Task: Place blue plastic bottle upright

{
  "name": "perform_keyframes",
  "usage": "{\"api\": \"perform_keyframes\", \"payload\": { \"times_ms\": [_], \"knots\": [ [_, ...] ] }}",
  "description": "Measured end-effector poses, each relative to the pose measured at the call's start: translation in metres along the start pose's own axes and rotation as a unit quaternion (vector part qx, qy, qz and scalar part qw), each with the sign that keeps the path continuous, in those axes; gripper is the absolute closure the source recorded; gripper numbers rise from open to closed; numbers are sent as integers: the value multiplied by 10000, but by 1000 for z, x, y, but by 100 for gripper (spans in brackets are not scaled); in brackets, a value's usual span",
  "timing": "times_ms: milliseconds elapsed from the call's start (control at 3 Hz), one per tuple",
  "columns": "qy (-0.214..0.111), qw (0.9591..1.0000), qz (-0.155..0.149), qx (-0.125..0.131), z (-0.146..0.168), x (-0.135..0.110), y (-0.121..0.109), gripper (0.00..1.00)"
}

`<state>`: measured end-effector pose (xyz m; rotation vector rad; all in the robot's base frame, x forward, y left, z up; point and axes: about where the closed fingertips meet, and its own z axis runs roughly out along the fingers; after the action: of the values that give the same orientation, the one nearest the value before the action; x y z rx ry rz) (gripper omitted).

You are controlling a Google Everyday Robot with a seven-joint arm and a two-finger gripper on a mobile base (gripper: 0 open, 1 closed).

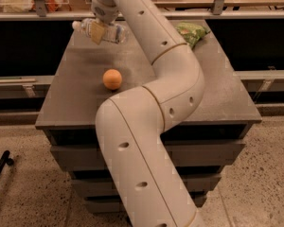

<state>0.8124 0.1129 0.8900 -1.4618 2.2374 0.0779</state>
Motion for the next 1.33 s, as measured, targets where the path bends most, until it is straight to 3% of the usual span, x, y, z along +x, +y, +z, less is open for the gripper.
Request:
{"api": "perform_keyframes", "payload": {
  "times_ms": [333, 667, 1000, 1333],
  "knots": [
    [-852, 9962, -40, 192, -102, -7, -10, 100],
    [-2069, 9777, 346, 47, -172, 2, -24, 100],
    [-3381, 9359, 850, -510, -200, 19, -41, 100],
    [-4150, 9012, 927, -836, -201, 39, -50, 100]
  ]
}}
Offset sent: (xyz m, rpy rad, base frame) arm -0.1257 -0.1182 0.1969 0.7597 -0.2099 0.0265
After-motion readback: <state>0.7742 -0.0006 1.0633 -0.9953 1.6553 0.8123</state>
